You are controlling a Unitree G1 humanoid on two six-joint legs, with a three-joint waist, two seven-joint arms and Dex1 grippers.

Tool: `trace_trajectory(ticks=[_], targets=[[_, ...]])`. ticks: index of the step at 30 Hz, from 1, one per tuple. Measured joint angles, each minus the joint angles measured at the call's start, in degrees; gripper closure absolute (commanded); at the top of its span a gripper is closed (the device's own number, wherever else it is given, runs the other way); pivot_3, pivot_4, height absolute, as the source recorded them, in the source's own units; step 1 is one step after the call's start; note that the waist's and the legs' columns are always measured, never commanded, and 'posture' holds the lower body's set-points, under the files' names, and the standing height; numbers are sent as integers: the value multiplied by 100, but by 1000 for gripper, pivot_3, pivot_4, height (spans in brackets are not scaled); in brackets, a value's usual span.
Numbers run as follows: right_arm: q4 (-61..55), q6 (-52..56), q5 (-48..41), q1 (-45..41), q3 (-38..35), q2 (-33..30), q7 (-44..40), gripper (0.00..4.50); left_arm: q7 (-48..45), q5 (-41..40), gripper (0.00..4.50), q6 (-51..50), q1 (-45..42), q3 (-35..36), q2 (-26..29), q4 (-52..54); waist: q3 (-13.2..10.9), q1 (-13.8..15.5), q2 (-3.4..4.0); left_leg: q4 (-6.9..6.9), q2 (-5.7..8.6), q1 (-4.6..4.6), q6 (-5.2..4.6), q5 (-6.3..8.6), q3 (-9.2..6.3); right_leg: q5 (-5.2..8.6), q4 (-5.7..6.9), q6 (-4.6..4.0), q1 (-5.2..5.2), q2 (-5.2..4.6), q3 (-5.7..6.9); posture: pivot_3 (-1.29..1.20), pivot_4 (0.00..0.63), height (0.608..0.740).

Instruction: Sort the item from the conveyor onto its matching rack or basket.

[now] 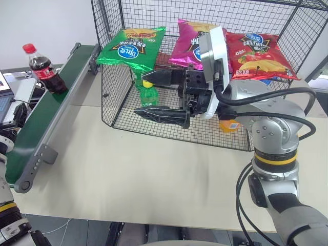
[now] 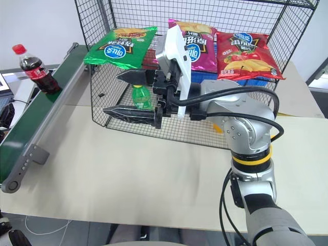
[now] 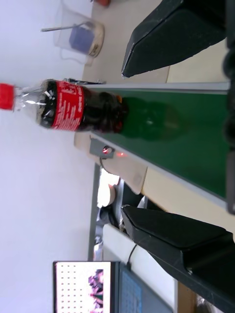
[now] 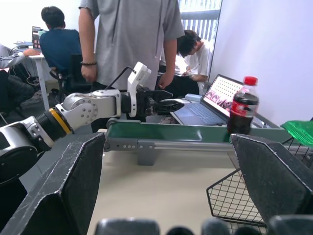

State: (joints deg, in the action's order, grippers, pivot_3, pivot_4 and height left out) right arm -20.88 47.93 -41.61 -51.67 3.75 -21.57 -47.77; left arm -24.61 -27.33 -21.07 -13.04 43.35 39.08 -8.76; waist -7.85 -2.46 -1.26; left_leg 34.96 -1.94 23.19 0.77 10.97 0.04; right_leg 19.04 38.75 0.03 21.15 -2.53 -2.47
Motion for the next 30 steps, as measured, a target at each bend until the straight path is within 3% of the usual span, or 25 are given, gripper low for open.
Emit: trace_trajectory(ticks=[23,26,27,30], targets=[[8,-48,91,0,3,-34,253,0,-140,77,46,375,-437,-337,226,-944,-1,-12,-1,-2,-5,0,0,0,1,0,11,0,10,-2,2,0,150,740],[7,-48,93,0,3,-28,282,0,-110,63,1233,462,-416,-310,230,-972,-1,-7,-1,-2,-5,1,0,0,0,0,11,0,10,-3,3,0,150,740],[7,-48,92,0,4,-25,287,0,-120,38,1419,465,-380,-294,230,-957,0,-3,-1,-2,-4,1,0,0,0,0,11,0,10,-4,3,0,150,740],[-4,-49,92,25,3,-23,298,0,-138,-2,1419,432,-190,-266,230,-755,-1,-1,-1,-3,-5,1,0,0,-1,0,10,0,9,-7,2,0,150,740]])
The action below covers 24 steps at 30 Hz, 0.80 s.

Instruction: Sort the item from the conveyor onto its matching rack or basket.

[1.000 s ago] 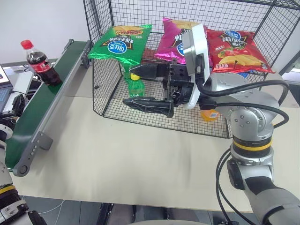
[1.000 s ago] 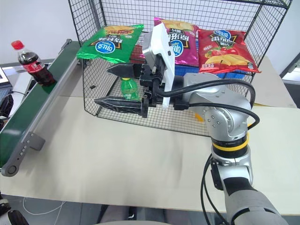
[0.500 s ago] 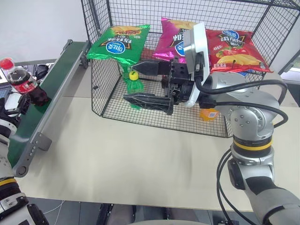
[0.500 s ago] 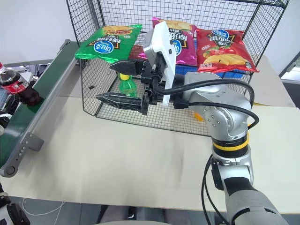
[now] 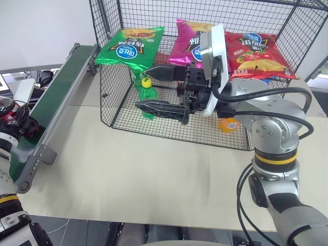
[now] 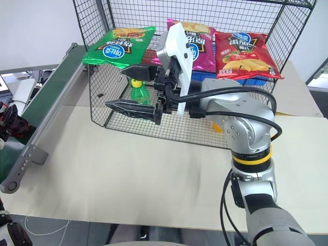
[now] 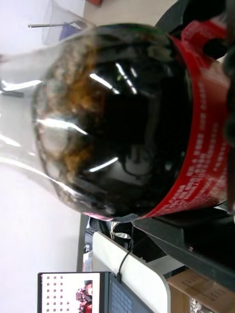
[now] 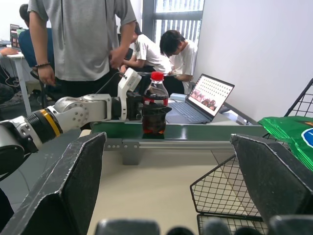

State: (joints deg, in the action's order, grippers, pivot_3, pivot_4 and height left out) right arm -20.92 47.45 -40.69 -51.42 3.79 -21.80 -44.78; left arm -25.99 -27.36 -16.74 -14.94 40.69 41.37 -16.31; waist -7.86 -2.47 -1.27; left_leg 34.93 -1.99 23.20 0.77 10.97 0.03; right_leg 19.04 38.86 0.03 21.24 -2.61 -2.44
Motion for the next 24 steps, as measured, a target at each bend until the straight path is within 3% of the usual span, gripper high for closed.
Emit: trace_trajectory(ticks=[7,15,19,24], targets=[[-233,-80,131,507,-2,-223,90,0,-271,-503,1419,-1044,575,-158,39,1346,1,44,-4,-1,2,8,0,0,-12,0,-10,0,-7,-11,-6,0,150,740],[-1303,-65,320,2311,-189,-737,810,0,-1508,-1253,1419,-2150,1409,-1472,504,3598,-1,22,-3,-9,3,9,2,0,-4,0,-34,-1,-11,-11,-16,0,150,740],[-1801,-66,632,3026,-239,-785,1413,0,-1899,-1082,1419,-2047,1151,-2545,398,3908,-4,-11,2,-9,0,0,3,-2,8,1,-39,-1,-10,23,-16,0,150,740],[-2268,-47,1039,3506,-240,-657,2263,0,-1936,-503,1419,-1565,123,-3756,-386,3584,-6,29,1,-2,14,12,5,-3,12,1,-43,1,-10,53,-21,0,150,740]])
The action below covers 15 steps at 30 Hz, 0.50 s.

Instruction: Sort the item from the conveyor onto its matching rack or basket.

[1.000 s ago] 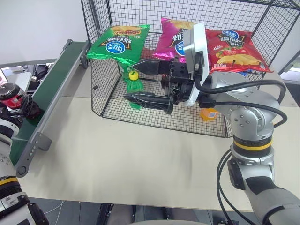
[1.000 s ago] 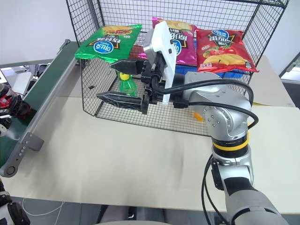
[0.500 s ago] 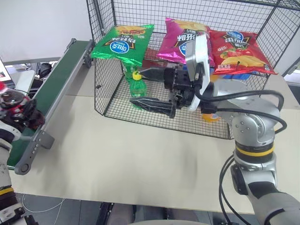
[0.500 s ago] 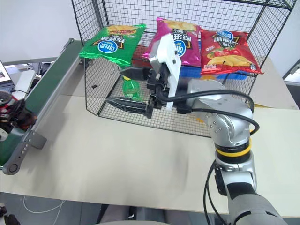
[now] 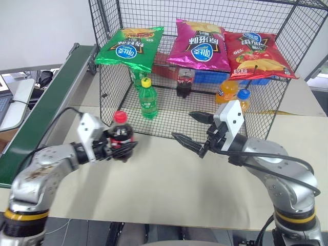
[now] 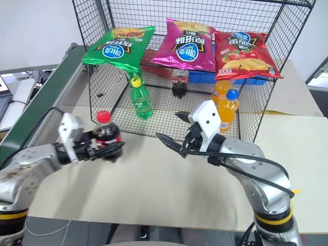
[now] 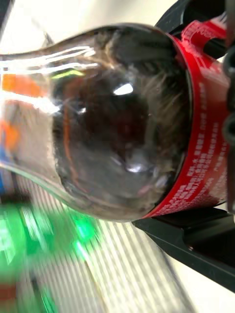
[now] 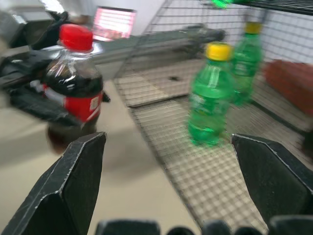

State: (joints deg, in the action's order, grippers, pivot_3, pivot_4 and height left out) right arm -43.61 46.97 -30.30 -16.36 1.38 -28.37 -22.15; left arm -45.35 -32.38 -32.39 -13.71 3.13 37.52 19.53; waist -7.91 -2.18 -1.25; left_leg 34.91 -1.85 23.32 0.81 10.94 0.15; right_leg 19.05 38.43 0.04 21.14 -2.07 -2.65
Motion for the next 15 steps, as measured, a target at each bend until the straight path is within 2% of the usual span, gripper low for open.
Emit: trace_trajectory(ticks=[5,7,8,11,15], targets=[[-320,183,413,236,4,265,841,0,388,887,1419,804,-1215,-874,-1290,-1231,1,67,0,9,14,13,-2,0,2,0,-7,1,0,-2,-6,0,150,740],[-372,206,522,279,13,348,1040,0,525,1182,1419,1094,-1468,-1083,-1622,-1675,1,73,1,8,15,12,-4,2,3,0,-9,1,0,1,-8,0,150,740],[-420,222,633,375,10,414,1209,0,642,1384,1419,1371,-1735,-1183,-1980,-2201,1,109,2,10,18,13,-5,1,-2,0,-5,1,-4,0,-6,0,150,740],[-430,253,783,431,73,579,1458,0,877,1719,1419,1964,-2133,-1286,-2558,-3163,1,109,1,16,24,20,-10,4,3,0,-8,1,2,6,-10,0,150,740],[-410,251,1106,624,81,672,1688,0,1228,2229,1419,3086,-2904,-1316,-3320,-5017,3,149,4,21,33,35,-16,3,1,0,-19,1,0,9,-10,0,150,740]])
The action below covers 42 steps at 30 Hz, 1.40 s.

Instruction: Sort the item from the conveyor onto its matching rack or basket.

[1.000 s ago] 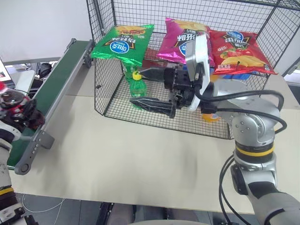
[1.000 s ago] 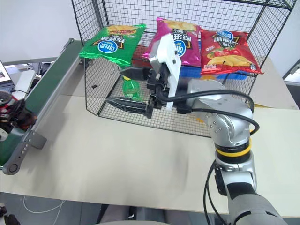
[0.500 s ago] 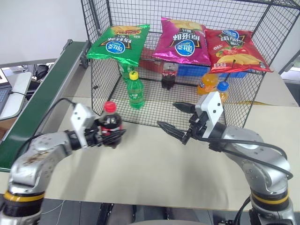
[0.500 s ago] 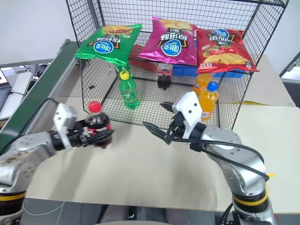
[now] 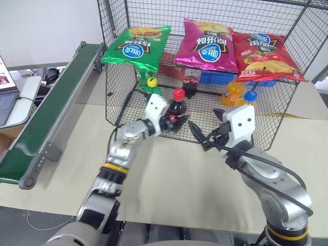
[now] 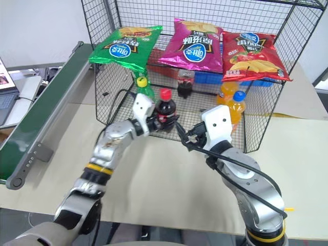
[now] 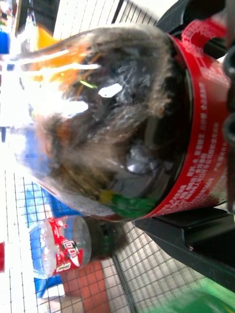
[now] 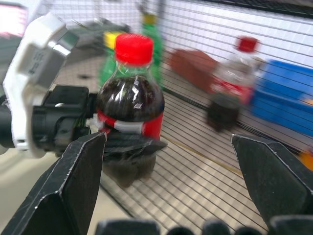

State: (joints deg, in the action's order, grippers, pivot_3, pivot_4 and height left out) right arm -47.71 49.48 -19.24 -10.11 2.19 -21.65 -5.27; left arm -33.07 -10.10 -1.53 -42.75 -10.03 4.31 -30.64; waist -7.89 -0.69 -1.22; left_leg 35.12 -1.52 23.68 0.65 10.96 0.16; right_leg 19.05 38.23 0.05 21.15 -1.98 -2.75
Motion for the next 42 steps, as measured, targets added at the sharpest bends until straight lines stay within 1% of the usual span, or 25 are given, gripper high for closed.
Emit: trace_trajectory(ticks=[1,2,5,9,13,15,16,17,22,27,31,33,37,42], targets=[[5,0,67,15,-1,18,42,0,77,114,1419,272,-221,12,-151,-514,0,-11,0,0,3,5,-1,0,0,0,-2,0,1,0,0,0,150,740],[4,0,89,16,-1,24,45,0,99,131,1419,364,-277,13,-201,-647,0,-17,0,0,3,6,-2,1,0,0,-5,0,1,0,0,0,150,740],[3,-1,188,17,-8,72,53,0,201,233,1419,875,-702,117,-447,-1599,0,-25,0,-2,6,6,-6,-2,2,0,-4,1,1,1,2,0,150,740],[1,9,221,19,-15,124,33,0,372,319,1419,1304,-1058,358,-545,-2471,0,-35,0,-1,5,5,-9,-3,2,0,-1,1,1,5,3,0,150,740],[1,99,212,20,-6,162,-33,0,521,353,1419,1601,-1268,555,-618,-2991,0,-19,0,0,10,8,-9,-4,4,0,-1,2,-1,5,4,0,150,740],[1,103,214,19,-4,165,-60,0,535,361,396,1689,-1302,603,-644,-3110,0,-18,1,0,11,7,-9,-4,3,0,0,2,-1,4,5,0,150,740],[1,111,214,19,-4,166,-77,0,528,367,106,1753,-1302,628,-661,-3153,0,-17,1,0,11,7,-9,-4,3,0,1,2,-2,4,5,0,150,740],[1,126,215,18,-4,168,-84,0,504,373,19,1783,-1302,648,-678,-3182,1,-17,1,0,11,7,-9,-4,3,0,1,2,-2,4,6,0,150,740],[9,140,219,-64,-4,184,-99,0,225,374,19,1789,-1298,696,-682,-3254,1,-21,3,0,12,6,-8,-5,3,0,7,2,-2,4,7,0,150,740],[63,140,217,-84,-5,190,-182,0,-130,447,19,1753,-997,642,-432,-2881,3,-32,5,0,12,1,-8,-5,1,0,18,2,-2,5,6,0,150,740],[176,140,216,-90,-25,192,-252,0,-516,539,19,1618,-608,539,-81,-2198,3,-38,6,1,10,-3,-7,-6,-4,0,28,1,-1,5,5,0,150,740],[249,139,217,-116,-27,193,-294,0,-836,528,19,1497,-409,487,102,-1668,4,-36,6,1,11,-3,-6,-7,-7,0,29,1,-2,5,3,0,150,740],[347,130,213,-232,-59,168,-450,0,-1584,299,19,838,-77,383,642,-266,5,-45,8,2,-1,-3,-6,-6,-15,0,30,1,-2,14,-1,0,150,740],[348,130,152,-229,-149,-16,-706,0,-2057,-65,19,-135,188,538,1555,1093,6,-76,10,10,-23,-7,-6,-6,-20,0,36,1,-2,49,-38,0,150,740]])
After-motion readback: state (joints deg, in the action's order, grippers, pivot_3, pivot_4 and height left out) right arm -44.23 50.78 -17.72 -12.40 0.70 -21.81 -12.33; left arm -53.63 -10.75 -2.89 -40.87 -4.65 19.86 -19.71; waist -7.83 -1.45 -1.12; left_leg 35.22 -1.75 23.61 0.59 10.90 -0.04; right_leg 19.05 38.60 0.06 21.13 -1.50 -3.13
